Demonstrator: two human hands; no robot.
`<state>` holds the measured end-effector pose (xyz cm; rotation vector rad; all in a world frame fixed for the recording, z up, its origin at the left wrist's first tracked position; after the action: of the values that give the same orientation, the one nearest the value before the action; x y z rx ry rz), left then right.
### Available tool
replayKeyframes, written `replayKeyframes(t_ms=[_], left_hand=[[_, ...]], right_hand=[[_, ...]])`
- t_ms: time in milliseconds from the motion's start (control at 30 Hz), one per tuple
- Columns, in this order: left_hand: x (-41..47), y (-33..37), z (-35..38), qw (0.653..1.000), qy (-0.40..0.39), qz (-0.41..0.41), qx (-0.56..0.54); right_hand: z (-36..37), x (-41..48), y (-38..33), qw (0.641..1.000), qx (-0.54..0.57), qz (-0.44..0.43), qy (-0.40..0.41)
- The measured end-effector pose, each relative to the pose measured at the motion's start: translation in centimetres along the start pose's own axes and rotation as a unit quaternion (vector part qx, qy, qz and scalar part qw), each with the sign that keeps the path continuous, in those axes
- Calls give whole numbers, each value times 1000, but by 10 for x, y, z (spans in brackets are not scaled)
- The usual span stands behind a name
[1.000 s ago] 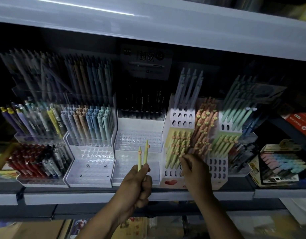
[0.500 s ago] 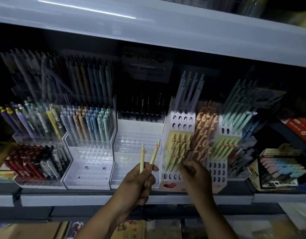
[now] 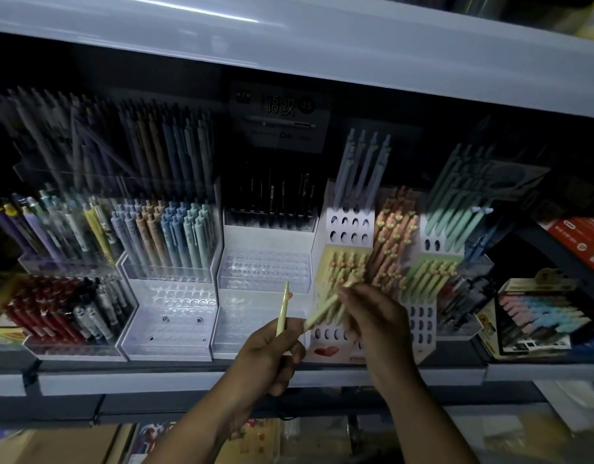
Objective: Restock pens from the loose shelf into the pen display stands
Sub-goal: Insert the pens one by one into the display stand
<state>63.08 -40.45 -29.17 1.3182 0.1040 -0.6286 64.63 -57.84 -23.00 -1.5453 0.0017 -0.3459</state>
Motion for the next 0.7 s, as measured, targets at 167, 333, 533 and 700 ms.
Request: replayKeyframes(t_ms=[167,333,533,700], left_hand=[[3,-11,-11,996,41,-40,-65],[2,-14,-4,990,7,-48,-133],[-8,-7,-1,998,6,-15,-61],[-5,-7,-1,987,-5,-36,-158]], right_hand=[[-60,13,8,989,-64,-57,120],[-66,12,13,966,-205,-111,113],[-53,13,18,932,-319,-156,72],[-45,16,24,917,-364,-160,43]])
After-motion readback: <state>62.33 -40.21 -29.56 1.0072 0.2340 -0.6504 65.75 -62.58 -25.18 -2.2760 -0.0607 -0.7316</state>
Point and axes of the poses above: each hand's wrist, its own x-axis towards the middle knuckle, its own z-axis out of the palm, y = z × x, the point moved 8 cm from there along x, towards the middle knuckle, and after that the axes turned 7 degrees about -z, right-handed, at the moved point
